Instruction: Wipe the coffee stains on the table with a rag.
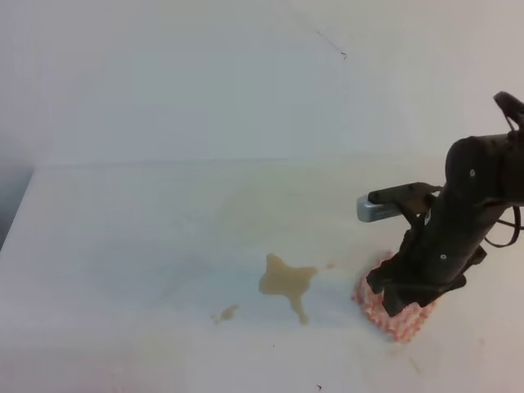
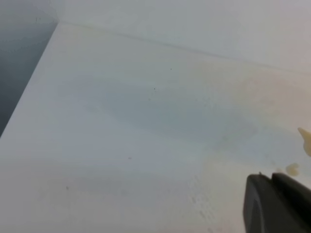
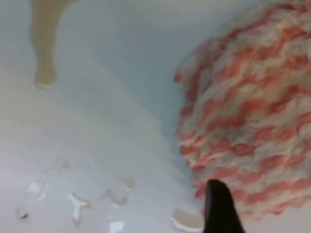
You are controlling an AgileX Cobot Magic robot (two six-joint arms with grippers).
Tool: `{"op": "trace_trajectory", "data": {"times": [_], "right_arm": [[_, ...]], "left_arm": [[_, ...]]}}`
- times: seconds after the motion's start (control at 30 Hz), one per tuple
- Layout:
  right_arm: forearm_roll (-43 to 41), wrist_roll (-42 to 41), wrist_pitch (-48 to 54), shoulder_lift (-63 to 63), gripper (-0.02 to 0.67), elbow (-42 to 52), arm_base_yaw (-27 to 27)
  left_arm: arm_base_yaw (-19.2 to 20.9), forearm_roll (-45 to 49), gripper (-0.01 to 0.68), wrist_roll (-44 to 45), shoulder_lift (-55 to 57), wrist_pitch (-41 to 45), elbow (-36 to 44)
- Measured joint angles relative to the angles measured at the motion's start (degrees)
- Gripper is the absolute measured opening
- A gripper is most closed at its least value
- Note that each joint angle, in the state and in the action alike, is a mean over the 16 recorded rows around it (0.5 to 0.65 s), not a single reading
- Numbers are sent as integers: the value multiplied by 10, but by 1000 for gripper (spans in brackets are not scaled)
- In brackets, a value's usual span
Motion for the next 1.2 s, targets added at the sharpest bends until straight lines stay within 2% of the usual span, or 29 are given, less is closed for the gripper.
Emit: {"op": "trace_trajectory", "data": {"times": [0.2,0.5,0.7,0.97,1.2], "right_arm": [[-8,10,-2,40,312,-5,3],[-23,6,8,64,120,-18,3],[-19,-7,34,70,29,-60,3],[3,-24,67,77,17,-161,24],[18,-40,37,86,16,-226,70]], "left_arm": [[0,0,1,0,0,0,0],[0,0,1,0,0,0,0],[0,0,1,0,0,0,0],[0,0,1,0,0,0,0],[0,0,1,0,0,0,0]]}}
